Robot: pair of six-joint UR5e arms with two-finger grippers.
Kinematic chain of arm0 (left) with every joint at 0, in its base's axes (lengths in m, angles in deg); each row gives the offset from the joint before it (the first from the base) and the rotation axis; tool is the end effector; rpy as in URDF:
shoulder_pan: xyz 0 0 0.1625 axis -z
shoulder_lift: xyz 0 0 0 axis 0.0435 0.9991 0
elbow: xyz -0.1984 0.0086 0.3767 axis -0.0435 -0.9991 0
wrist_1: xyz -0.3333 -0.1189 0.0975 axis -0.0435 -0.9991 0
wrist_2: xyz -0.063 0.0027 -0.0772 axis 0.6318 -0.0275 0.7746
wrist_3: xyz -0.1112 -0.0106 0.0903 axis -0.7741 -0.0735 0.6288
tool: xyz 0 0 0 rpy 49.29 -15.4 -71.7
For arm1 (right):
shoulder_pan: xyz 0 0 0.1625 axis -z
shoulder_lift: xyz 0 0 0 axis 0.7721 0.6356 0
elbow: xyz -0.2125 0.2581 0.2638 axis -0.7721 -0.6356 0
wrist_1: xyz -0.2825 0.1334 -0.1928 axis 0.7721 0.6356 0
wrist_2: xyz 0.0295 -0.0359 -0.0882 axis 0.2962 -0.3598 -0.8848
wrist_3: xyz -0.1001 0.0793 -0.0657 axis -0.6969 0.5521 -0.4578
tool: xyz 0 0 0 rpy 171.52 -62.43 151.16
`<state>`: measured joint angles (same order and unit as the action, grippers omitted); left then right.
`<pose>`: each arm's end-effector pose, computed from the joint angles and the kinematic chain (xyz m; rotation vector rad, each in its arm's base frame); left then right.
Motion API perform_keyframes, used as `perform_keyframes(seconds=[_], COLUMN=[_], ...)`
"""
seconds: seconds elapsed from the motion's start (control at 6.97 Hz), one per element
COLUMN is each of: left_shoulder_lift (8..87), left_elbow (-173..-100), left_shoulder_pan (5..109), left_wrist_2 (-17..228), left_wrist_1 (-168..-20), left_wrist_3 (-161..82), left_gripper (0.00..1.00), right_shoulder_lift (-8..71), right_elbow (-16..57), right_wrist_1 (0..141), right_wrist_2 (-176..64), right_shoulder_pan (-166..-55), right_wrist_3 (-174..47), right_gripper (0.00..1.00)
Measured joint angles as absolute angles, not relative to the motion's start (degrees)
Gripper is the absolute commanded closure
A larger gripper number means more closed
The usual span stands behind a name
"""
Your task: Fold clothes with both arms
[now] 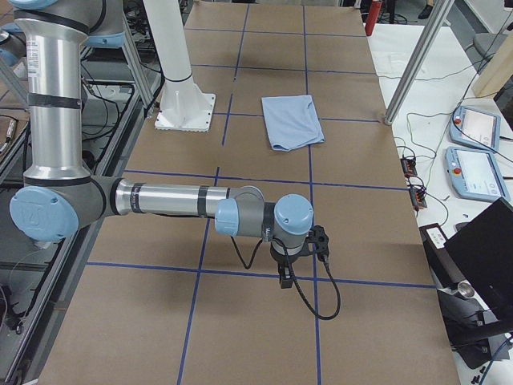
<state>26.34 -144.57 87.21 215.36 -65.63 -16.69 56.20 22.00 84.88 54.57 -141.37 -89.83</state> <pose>-0.0359 -0.4385 0.6407 0.1466 0.7164 0.1794 0.0399 -0.4055 0.6923 0.0497 -0.7635 -0.1412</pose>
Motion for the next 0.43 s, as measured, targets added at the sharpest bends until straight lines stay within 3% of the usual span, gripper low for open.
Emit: perform_keyframes(seconds=[0.43], left_shoulder_lift=[23.7], left_elbow=[-144.1], left_shoulder_pan=[86.1], left_wrist_2=[218.0], left_wrist_1=[-68.8], left_wrist_3=[-16.8], left_gripper=[0.0], right_shoulder_lift=[56.7], right_elbow=[23.3], right_wrist_1=[85.0], right_wrist_2=[54.1], right_shoulder_pan=[-140.6], right_wrist_3=[-87.5], right_gripper=[0.0])
